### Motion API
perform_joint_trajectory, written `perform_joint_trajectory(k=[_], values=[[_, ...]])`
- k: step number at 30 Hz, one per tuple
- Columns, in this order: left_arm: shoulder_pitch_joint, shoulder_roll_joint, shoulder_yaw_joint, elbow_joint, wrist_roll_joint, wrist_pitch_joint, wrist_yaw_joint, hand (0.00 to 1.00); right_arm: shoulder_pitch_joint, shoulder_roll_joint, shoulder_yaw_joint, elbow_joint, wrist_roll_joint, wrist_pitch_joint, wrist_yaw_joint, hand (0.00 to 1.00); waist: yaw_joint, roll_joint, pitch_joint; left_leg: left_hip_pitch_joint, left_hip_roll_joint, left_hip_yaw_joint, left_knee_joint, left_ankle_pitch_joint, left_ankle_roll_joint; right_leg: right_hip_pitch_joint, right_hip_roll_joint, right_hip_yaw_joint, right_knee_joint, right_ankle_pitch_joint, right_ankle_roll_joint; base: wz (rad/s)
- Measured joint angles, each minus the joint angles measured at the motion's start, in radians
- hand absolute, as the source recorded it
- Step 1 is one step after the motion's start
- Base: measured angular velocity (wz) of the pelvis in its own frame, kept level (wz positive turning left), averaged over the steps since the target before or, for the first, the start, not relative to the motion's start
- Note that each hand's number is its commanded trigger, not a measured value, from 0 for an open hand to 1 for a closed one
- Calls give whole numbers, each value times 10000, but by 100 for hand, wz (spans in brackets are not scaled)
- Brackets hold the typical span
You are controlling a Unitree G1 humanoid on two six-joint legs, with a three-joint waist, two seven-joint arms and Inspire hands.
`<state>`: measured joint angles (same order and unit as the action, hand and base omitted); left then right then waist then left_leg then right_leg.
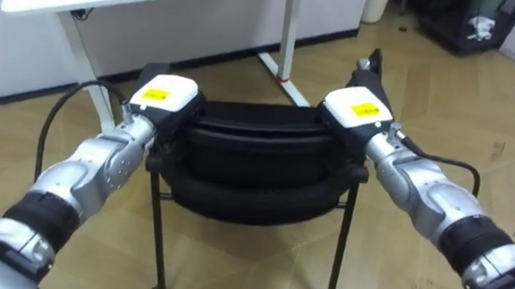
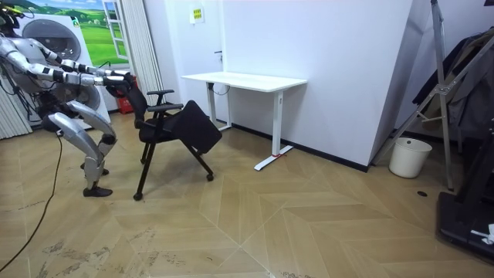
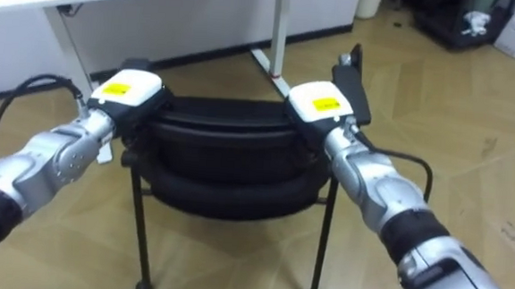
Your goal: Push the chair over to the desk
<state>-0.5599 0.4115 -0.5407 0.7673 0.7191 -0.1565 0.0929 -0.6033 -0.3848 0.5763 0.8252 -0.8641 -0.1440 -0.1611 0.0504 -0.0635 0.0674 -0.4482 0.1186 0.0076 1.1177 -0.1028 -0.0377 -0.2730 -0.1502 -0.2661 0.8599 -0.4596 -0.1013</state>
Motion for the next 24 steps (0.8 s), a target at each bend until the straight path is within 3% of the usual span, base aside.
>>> perform_joint_trajectory(k=[1,3,6,7,11,16,19,21,22,23,24], values=[[-3,-30,-21,-2,-2,13,47,100,-10,-20,18,0,8,-1,-30,100,34,17,5,-2,-85,95,-433,-93,-44,2,-6,0,-42,6,0,-9],[-30,-66,-44,-5,2,36,148,100,-18,-119,7,-16,-11,12,-126,100,62,51,-2,27,-553,230,-2580,-176,-13,4,-29,-78,-232,19,19,-5],[-91,-58,-59,-14,42,42,219,100,-30,-98,-7,-27,-20,32,-220,100,91,176,-14,268,-810,467,-4559,-175,-14,143,110,-81,-420,37,73,-8],[-131,-58,-78,-20,34,44,219,100,-43,-104,-18,-42,-15,32,-243,100,101,227,-7,277,-835,474,-4741,-176,-14,143,123,-104,-422,33,80,-12],[-431,-59,-249,-28,-96,206,216,100,-85,-222,-80,-209,-3,137,-369,100,15,223,-2,248,-1014,715,-4947,-386,395,129,-99,-80,-467,-11,465,6],[-577,50,-186,-165,-94,220,201,100,-86,-340,-94,-451,51,292,-414,100,86,91,-40,194,-1157,902,-4838,-599,711,118,-249,111,-454,-207,747,-1],[-539,206,-174,-289,-84,218,166,100,-71,-347,-65,-517,100,321,-414,100,168,-63,-95,283,-1275,1053,-4589,-986,774,234,-478,176,-259,-356,765,-8],[-475,230,-173,-319,-29,209,103,100,20,-228,-71,-451,136,377,-410,100,215,-317,-105,561,-1409,1166,-4277,-1467,811,335,-683,197,177,-512,903,-7],[-454,246,-154,-317,-24,200,103,100,17,-177,-56,-430,172,412,-410,100,313,-362,-103,600,-1418,1207,-4144,-1598,828,271,-765,157,551,-482,995,-42],[-390,288,-145,-316,16,179,96,100,-29,-76,88,-384,256,582,-408,100,422,-338,-62,638,-1348,1200,-3762,-1921,831,53,-898,108,1492,-135,1280,-39],[-331,327,-132,-316,30,149,68,100,6,12,192,-374,294,703,-385,100,481,-248,-75,704,-1156,1146,-3349,-2251,785,-233,-939,120,2363,469,1382,-29]])
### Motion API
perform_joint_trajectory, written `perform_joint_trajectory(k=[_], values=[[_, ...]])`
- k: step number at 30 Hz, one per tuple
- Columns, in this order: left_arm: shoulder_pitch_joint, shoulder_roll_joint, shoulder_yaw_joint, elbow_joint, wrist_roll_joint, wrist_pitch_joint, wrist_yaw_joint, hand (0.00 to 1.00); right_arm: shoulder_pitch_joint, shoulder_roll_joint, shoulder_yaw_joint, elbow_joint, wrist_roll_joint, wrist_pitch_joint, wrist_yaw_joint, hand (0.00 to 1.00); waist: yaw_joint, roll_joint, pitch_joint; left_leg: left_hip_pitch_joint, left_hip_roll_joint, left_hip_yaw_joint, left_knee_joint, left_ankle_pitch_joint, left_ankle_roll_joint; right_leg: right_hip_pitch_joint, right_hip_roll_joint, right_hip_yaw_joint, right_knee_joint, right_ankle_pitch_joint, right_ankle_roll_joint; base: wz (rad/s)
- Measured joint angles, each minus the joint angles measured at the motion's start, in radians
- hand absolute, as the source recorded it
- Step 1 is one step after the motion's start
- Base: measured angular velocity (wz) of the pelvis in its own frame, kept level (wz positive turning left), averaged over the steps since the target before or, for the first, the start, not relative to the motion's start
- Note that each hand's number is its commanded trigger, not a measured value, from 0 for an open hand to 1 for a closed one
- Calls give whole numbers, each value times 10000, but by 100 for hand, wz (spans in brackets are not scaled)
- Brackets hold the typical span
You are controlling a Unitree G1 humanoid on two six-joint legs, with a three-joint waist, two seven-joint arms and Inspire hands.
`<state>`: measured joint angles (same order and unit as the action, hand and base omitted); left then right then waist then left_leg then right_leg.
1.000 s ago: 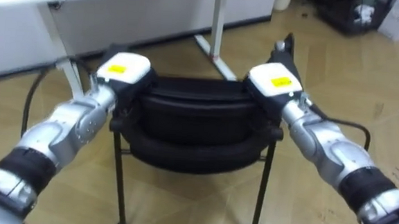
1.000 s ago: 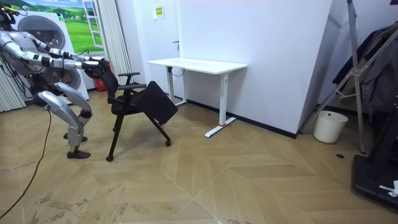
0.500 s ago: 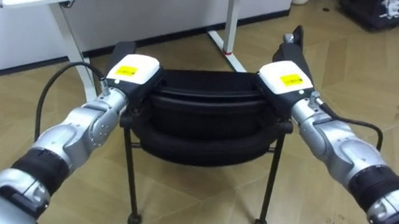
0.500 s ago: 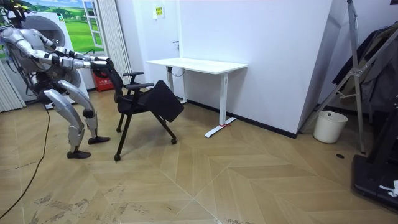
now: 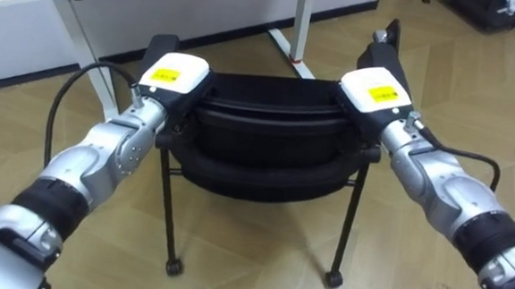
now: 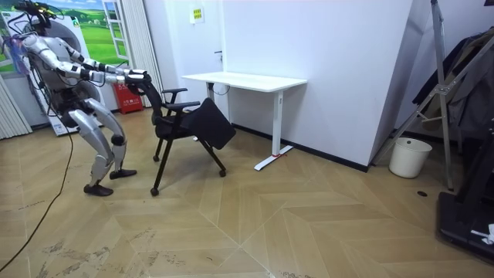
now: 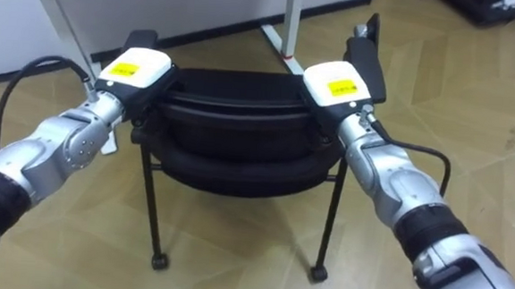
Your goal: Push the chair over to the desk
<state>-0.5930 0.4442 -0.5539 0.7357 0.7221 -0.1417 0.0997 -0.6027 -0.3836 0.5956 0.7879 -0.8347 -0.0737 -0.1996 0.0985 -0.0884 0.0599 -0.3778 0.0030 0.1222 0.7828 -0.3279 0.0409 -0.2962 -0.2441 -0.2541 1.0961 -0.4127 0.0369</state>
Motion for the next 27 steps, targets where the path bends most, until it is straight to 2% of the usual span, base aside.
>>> perform_joint_trajectory(k=[1,2,3,4,5,6,7,8,10,11,12,13,14,15,17,20,21,23,24,25,26,27], values=[[26,0,-4,1,10,-15,-24,100,34,38,13,-32,19,14,46,100,30,12,-3,64,103,-8,142,-133,-16,-101,-11,36,387,330,-20,-15],[87,35,5,3,27,-55,-26,100,120,174,44,-21,99,61,114,100,182,47,6,230,265,-74,304,-338,-93,-243,-19,49,902,952,-100,-13],[153,89,-3,20,74,-124,-26,100,214,283,76,111,110,90,106,100,225,201,48,428,391,-262,342,-457,-164,-254,13,-40,1205,1555,-106,-12],[191,108,-3,52,125,-152,-26,100,232,369,74,200,111,91,86,100,233,237,46,553,417,-377,334,-518,-197,-307,23,-97,1313,1802,-99,-7],[240,106,11,78,253,-174,-25,100,313,435,81,201,111,90,83,100,295,265,13,738,417,-618,330,-624,-257,-377,43,-130,1472,1819,-85,-10],[240,120,15,78,285,-174,-25,100,331,444,90,187,110,87,73,100,383,266,16,777,420,-702,334,-654,-288,-475,21,-100,1493,1640,3,-21],[241,186,30,80,292,-169,-24,100,309,544,86,193,95,107,65,100,486,300,38,859,434,-872,343,-722,-402,-782,-58,3,1462,1198,-11,-9],[266,231,47,119,269,-168,-24,100,312,681,87,195,15,222,57,100,479,373,38,908,464,-1241,337,-795,-531,-1020,-141,2,1044,957,-33,16],[265,297,70,135,271,-165,-25,100,324,783,86,204,19,233,57,100,409,404,57,1011,618,-1709,322,-922,-764,-1077,-201,89,-719,897,52,39],[296,339,115,124,271,-163,-26,100,320,846,94,209,13,234,58,100,460,361,58,1060,722,-1943,317,-1037,-975,-971,-154,384,-2253,975,178,39],[347,378,200,105,271,-164,-22,100,271,890,120,212,9,223,61,100,452,279,46,1094,807,-2122,368,-1152,-1196,-917,-174,474,-2781,1264,298,38],[367,375,220,110,265,-145,-20,100,224,894,155,231,6,218,70,100,465,132,8,1061,935,-2119,441,-1184,-1280,-924,-111,391,-2688,1232,180,46],[348,377,245,106,211,-144,-16,100,89,867,168,261,15,208,110,100,492,128,-52,1017,1181,-2200,478,-1193,-1321,-1023,72,234,-2448,1039,-168,31],[339,306,311,99,184,-108,6,100,-110,814,219,389,25,192,158,100,537,241,-77,997,1465,-2243,469,-1191,-1325,-1032,203,-14,-2398,898,-417,21],[301,183,406,98,183,-9,30,100,-409,772,266,611,26,96,163,100,622,315,-80,1012,1644,-1978,437,-1134,-1433,-1039,244,-305,-2403,777,-631,12],[86,102,437,99,202,82,76,100,-640,613,312,557,72,71,172,100,654,233,-68,1030,1650,-1397,160,-892,-1776,-1079,239,-670,-2440,709,-1019,22],[31,109,445,99,200,117,75,100,-719,623,312,583,72,76,175,100,655,209,-57,1046,1695,-1386,16,-762,-1929,-1088,223,-791,-2462,672,-1098,11],[-6,108,441,100,198,130,75,100,-746,632,314,580,74,76,176,100,652,191,-46,1043,1740,-1386,-196,-653,-2016,-1040,170,-986,-2472,616,-1189,12],[-4,124,450,102,256,130,76,100,-742,627,302,610,81,81,182,100,657,95,-78,1088,1756,-1381,-449,-577,-2109,-1040,187,-1036,-2511,589,-1223,11],[-4,140,462,102,297,129,81,100,-738,660,302,637,83,81,185,100,672,29,-89,1125,1749,-1382,-614,-533,-2092,-1039,232,-1022,-2562,587,-1222,12],[-16,177,500,102,404,129,113,100,-740,724,299,641,90,80,247,100,655,-26,-133,1229,1768,-1405,-998,-391,-2111,-1017,459,-895,-2728,587,-1221,7],[-5,192,525,104,476,130,147,100,-744,770,296,648,91,81,282,100,689,-183,-90,1301,1783,-1429,-1100,-373,-2105,-1005,531,-784,-2792,582,-1231,8]])
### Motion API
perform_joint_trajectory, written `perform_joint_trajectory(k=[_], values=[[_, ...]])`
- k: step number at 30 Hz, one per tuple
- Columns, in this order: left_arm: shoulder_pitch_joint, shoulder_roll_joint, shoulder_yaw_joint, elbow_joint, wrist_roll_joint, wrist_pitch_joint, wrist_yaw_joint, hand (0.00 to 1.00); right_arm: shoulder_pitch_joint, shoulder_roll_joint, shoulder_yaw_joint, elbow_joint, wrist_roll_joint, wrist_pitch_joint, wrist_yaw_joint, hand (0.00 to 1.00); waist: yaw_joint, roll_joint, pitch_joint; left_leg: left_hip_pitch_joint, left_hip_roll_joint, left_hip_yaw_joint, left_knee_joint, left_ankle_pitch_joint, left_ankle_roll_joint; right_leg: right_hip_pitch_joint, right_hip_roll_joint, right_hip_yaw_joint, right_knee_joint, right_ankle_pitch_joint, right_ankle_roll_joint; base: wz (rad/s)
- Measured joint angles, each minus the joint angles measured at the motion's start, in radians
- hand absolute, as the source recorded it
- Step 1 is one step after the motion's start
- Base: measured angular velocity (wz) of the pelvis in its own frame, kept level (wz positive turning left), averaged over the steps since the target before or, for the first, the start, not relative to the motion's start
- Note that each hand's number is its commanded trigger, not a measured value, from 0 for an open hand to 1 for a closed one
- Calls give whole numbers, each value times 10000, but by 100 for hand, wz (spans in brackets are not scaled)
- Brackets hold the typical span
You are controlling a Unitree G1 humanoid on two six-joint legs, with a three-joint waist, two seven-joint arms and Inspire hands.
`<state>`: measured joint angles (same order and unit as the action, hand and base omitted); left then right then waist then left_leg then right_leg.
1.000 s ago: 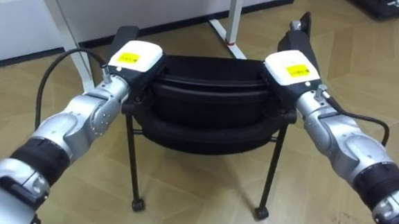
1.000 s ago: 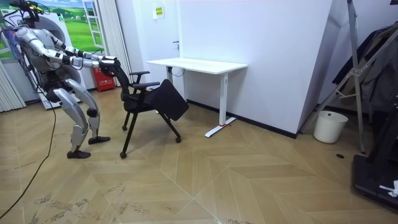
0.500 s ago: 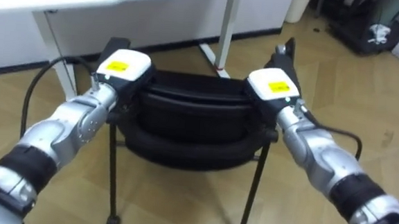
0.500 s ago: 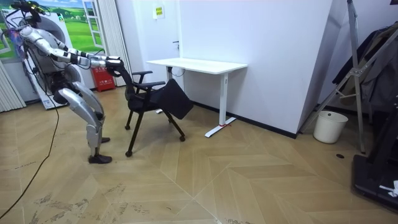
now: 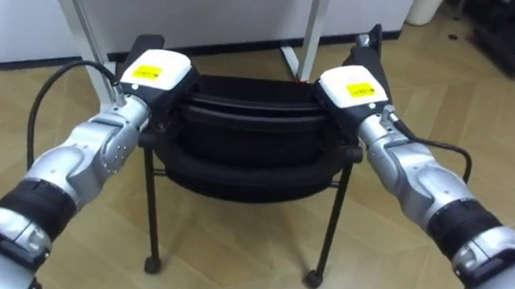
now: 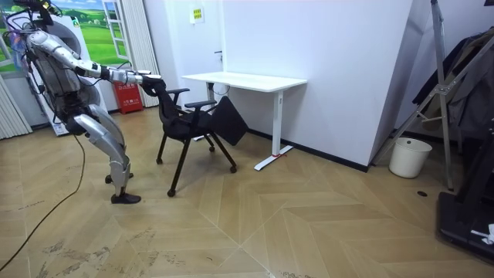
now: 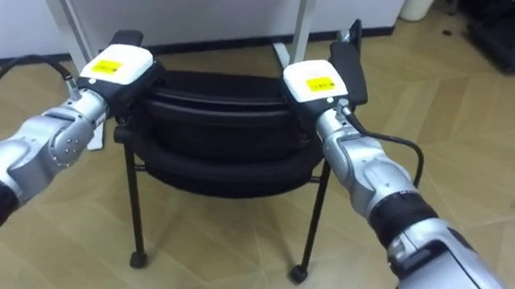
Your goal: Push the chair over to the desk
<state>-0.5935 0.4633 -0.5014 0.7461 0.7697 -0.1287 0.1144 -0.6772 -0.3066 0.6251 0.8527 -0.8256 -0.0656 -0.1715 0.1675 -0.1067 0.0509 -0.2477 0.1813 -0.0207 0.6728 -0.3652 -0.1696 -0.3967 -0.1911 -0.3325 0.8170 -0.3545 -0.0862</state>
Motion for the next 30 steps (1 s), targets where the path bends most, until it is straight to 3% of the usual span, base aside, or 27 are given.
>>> perform_joint_trajectory(k=[1,2,3,4,6,8,11,13,15,16,17,18,19,21,23,24,27,29,30], values=[[41,0,71,2,75,-3,49,100,-7,40,-28,12,-29,-5,44,100,28,12,27,57,8,-172,336,-11,219,98,52,-97,40,-79,-147,0],[92,-15,74,6,64,-7,78,100,-10,56,-44,15,-46,2,93,100,23,126,96,-157,35,-204,1647,-10,559,223,-65,-391,256,-253,-316,0],[161,-45,60,5,57,-9,107,100,4,60,-39,42,-45,-3,176,100,16,245,94,-355,46,-180,2824,61,717,405,-167,-666,433,-438,-314,4],[161,-57,53,5,57,-8,118,100,0,51,-44,38,-43,-5,222,100,15,292,109,-470,85,-157,3032,118,801,513,-231,-858,484,-527,-284,17],[124,-66,-22,52,84,42,349,100,0,80,-140,122,-39,-75,226,100,-319,240,152,-821,137,-257,3206,393,755,780,-287,-1163,589,-714,-151,61],[111,-163,-89,243,107,52,652,100,9,112,-202,239,-81,-128,213,100,-684,260,169,-979,152,-288,3368,462,783,912,-270,-1273,646,-835,-158,69],[82,-303,-180,363,88,136,716,100,15,84,-195,335,-55,-154,140,100,-815,374,202,-1267,111,-292,3716,854,891,985,-322,-1336,687,-928,-177,29],[34,-449,-166,403,80,230,732,100,19,30,-179,225,-47,-178,115,100,-911,398,196,-1482,-140,-230,3475,865,862,910,-403,-1309,640,-929,-179,26],[-28,-594,-206,402,81,368,742,100,14,-188,-181,194,-40,-261,65,100,-982,451,162,-1828,-605,190,2538,812,897,768,-434,-1232,528,-926,-174,10],[-18,-692,-227,397,55,400,748,100,13,-283,-173,196,-59,-298,-11,100,-915,529,141,-1849,-889,574,1525,835,925,730,-555,-1263,484,-900,-128,-40],[26,-742,-239,360,-23,405,748,100,31,-382,-130,149,-67,-319,-99,100,-734,614,123,-1882,-1130,680,1120,1067,1342,644,-670,-1255,513,-862,-61,-48],[69,-705,-239,304,-63,417,749,100,31,-403,-119,138,-100,-307,-152,100,-692,610,36,-1877,-1297,694,830,1131,1399,614,-870,-1401,408,-738,73,-31],[61,-689,-239,276,-84,427,749,100,29,-407,-119,94,-111,-308,-177,100,-729,602,3,-1862,-1400,681,658,1176,1432,604,-878,-1396,309,-616,90,13],[-30,-696,-374,253,-151,524,749,100,27,-413,-84,116,-110,-307,-349,100,-898,564,74,-1757,-1560,677,227,1209,1420,618,-742,-1176,-44,-254,199,27],[-54,-713,-392,251,-187,532,749,100,21,-501,-79,141,-112,-310,-464,100,-886,548,117,-1747,-1584,649,136,1209,1421,608,-655,-1082,-176,-155,188,3],[-171,-708,-389,201,-204,543,746,100,5,-528,-78,100,-116,-314,-512,100,-833,600,81,-1795,-1599,659,142,1208,1422,515,-654,-1010,-149,-155,191,-8],[-236,-692,-385,76,-207,578,744,100,-4,-621,-82,-67,-115,-302,-626,100,-771,520,140,-1914,-1615,669,140,1204,1429,363,-650,-963,-131,-170,269,-3],[-82,-631,-363,-37,-206,616,745,100,-7,-639,-82,-104,-100,-302,-663,100,-740,491,127,-1951,-1632,708,120,1130,1557,300,-661,-942,-155,-210,487,-3],[-17,-585,-331,-188,-205,653,741,100,-7,-628,-81,-75,-146,-308,-662,100,-737,470,52,-1941,-1674,709,4,1107,1598,276,-679,-945,-248,-228,726,-7]])
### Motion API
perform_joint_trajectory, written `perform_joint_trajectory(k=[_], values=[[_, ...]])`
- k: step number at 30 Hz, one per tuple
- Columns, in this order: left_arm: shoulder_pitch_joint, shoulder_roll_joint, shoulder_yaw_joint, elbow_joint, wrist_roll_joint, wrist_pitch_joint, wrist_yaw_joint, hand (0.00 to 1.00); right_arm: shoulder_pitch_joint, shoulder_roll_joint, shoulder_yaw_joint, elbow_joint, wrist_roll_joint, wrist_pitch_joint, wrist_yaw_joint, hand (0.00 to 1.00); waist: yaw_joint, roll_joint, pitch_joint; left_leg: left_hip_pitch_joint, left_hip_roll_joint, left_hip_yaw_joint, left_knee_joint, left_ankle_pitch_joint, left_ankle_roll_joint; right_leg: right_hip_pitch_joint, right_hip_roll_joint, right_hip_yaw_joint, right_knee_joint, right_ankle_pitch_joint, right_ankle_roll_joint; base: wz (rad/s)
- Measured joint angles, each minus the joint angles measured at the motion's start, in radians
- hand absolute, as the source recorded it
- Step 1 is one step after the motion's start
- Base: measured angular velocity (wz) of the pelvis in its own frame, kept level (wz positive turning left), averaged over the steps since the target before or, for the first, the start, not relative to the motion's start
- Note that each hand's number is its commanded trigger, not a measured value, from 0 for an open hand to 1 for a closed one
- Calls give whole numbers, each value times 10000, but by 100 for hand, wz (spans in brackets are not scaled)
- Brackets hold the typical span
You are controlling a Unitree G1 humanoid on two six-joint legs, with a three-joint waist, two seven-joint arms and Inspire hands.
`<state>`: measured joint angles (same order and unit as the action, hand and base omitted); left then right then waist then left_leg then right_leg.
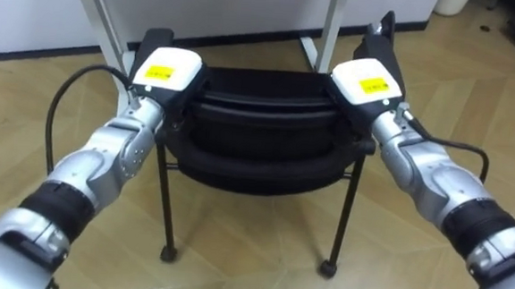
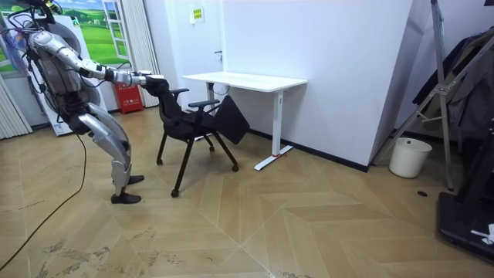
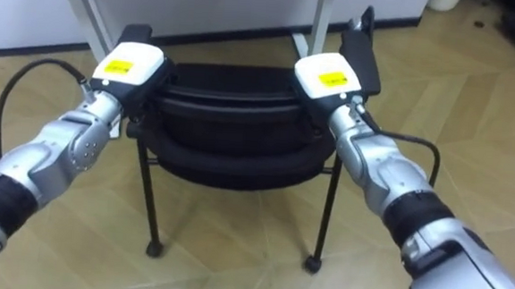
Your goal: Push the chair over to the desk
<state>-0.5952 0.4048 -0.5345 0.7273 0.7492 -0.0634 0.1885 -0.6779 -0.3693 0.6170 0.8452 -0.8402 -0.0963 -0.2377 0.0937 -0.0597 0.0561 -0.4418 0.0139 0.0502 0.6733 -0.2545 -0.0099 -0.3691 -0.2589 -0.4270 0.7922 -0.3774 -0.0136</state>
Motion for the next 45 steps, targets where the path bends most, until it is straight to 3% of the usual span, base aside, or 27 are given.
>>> perform_joint_trajectory(k=[1,2,3,4,5,6,7,8,9,10,11,12,15,16,19,20,23,26,30,34,38,43,45], values=[[100,14,2,-26,9,0,0,100,10,8,1,30,-47,-11,1,100,-5,-11,-39,28,-32,-7,-77,-51,83,26,5,-11,-99,23,144,-9],[220,45,-20,-37,33,-11,0,100,23,93,46,137,-80,-15,2,100,-7,76,-152,202,-57,9,-339,-90,147,226,-5,-85,-342,149,463,0],[322,53,-35,-48,46,-45,-1,100,44,88,180,238,-49,-32,-2,100,-95,66,-167,360,-43,120,-371,-100,161,354,-181,-55,127,140,811,13],[339,84,-29,-36,55,-99,-5,100,78,94,242,231,53,-54,-3,100,-190,-62,-132,409,-101,234,-194,-116,189,350,-386,220,856,88,721,64],[353,37,-26,5,77,-86,-17,100,180,76,305,170,274,-59,11,100,-535,-235,-99,411,-111,437,501,-176,273,278,-629,909,1955,-106,642,93],[366,-56,4,-2,91,-64,-75,100,339,89,293,189,360,-24,104,100,-776,-278,-295,295,-141,474,1033,-370,302,178,-422,1429,2247,-413,1340,72],[444,-76,20,-13,85,-76,-95,100,333,83,313,228,372,-33,173,100,-693,-197,-423,228,-81,523,1089,-425,315,170,-261,1557,2042,-573,1621,-20],[520,-83,89,-52,37,-102,-109,100,204,16,388,260,322,-21,218,100,-335,117,-494,159,102,526,981,-513,353,211,-24,1648,1669,-594,1586,-78],[463,-96,184,-127,22,-116,-181,100,42,-29,373,156,305,-19,196,100,-159,178,-117,294,95,601,1015,-541,403,187,-190,1736,2239,-170,949,-62],[404,-43,174,-126,54,-108,-180,100,44,-27,338,143,314,-15,166,100,-178,159,-34,300,96,641,1098,-578,460,177,-327,1709,2499,-107,835,13],[305,27,116,-154,65,-105,-182,100,66,-29,277,156,387,-16,152,100,-346,11,32,195,88,539,1362,-656,470,106,-471,1550,2757,58,649,43],[203,159,7,-337,50,-97,-187,100,48,-29,321,148,519,-13,90,100,-293,67,-46,-7,124,456,1550,-715,428,-29,-416,1498,2773,87,677,29],[-32,253,23,-395,-19,-45,-209,100,-236,-59,320,272,546,26,-173,100,-15,288,82,-339,64,164,1594,-735,412,-136,-102,1508,2252,89,670,-17],[-69,265,23,-400,-21,-26,-232,100,-245,-58,321,264,544,38,-240,100,-9,318,71,-413,67,113,1557,-733,409,-121,14,1499,2039,76,648,6],[-215,247,26,-388,-25,8,-236,100,-314,-14,326,283,545,119,-425,100,252,364,92,-518,32,-104,1229,-619,235,195,466,1461,567,-222,131,-16],[-246,273,44,-398,-36,33,-237,100,-341,2,323,279,524,139,-502,100,300,454,144,-542,-79,-370,1113,-460,182,339,530,1297,284,-191,169,9],[-285,392,-9,-436,-14,17,-238,100,-299,93,320,298,528,160,-524,100,193,313,89,-483,-100,-479,520,236,246,433,474,893,-203,-114,160,31],[-290,421,-48,-451,9,0,-237,100,-220,100,320,268,528,161,-573,100,183,366,114,-332,-123,-640,114,545,334,707,627,694,-715,122,203,14],[-323,455,-1,-618,7,21,-237,100,-229,-19,308,-22,525,235,-573,100,166,324,78,-276,-275,-746,-646,978,422,756,696,660,-1254,445,245,12],[-324,485,72,-619,12,15,-237,100,-283,-24,308,-60,495,237,-572,100,218,276,86,-170,-301,-763,-1062,1207,357,815,704,588,-1526,527,217,5],[-311,574,212,-741,92,-29,-236,100,-316,-17,308,-142,491,225,-562,100,217,29,167,129,-440,-788,-1711,1530,227,938,687,519,-1773,564,167,7],[-310,611,240,-917,87,110,-236,100,-456,-27,309,-126,491,231,-552,100,244,-36,147,181,-431,-842,-2080,1712,140,954,700,382,-1935,634,58,7],[-310,610,277,-951,89,130,-236,100,-510,-24,310,-84,491,223,-552,100,262,-27,148,185,-399,-925,-2092,1739,150,1042,831,293,-2034,646,-8,8]])
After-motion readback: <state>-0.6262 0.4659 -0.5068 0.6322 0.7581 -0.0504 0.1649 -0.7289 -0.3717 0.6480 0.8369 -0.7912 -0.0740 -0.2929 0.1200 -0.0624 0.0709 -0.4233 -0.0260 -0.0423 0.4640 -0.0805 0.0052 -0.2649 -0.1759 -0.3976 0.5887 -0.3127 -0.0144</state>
